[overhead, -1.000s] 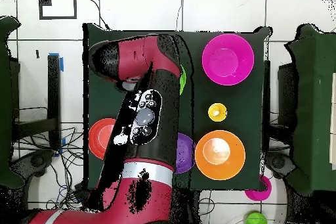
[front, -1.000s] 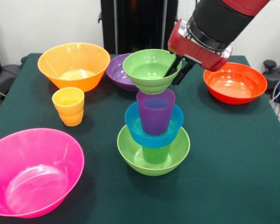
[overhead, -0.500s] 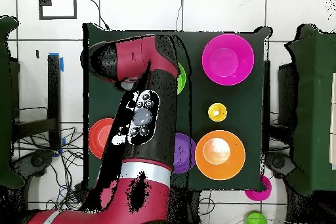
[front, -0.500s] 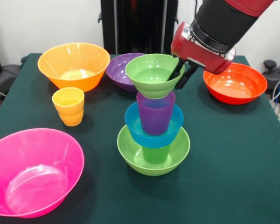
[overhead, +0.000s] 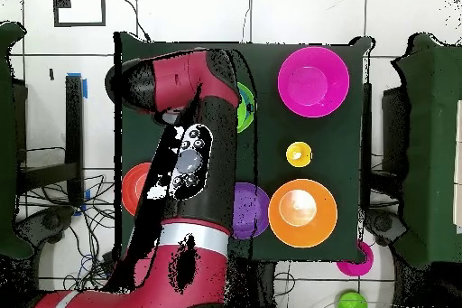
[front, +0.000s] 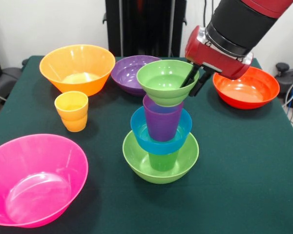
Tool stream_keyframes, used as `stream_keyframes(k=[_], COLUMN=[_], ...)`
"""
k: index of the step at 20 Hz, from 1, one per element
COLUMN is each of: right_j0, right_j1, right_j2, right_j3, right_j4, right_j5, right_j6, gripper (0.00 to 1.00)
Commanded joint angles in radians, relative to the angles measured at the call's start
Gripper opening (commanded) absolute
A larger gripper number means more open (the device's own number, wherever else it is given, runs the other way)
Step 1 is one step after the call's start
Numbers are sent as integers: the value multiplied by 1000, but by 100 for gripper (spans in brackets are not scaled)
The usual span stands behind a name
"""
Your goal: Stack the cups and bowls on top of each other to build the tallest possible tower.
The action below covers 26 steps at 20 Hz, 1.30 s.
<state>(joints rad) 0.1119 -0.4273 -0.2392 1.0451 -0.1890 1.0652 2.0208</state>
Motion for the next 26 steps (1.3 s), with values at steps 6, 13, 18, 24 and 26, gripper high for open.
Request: stream_keyframes(k=[6,13,18,24,26], right_j0=[23,24,29,35,36], right_j1=[30,43,46,58,61], right_j2=[81,74,68,58,56], right_j3=[104,75,73,52,47], right_j4=[-43,-58,-64,-72,-72], right_j5=[-11,-11,-5,28,38], right_j6=[-30,-42,-43,-48,-50], gripper=[0,0,0,0,0])
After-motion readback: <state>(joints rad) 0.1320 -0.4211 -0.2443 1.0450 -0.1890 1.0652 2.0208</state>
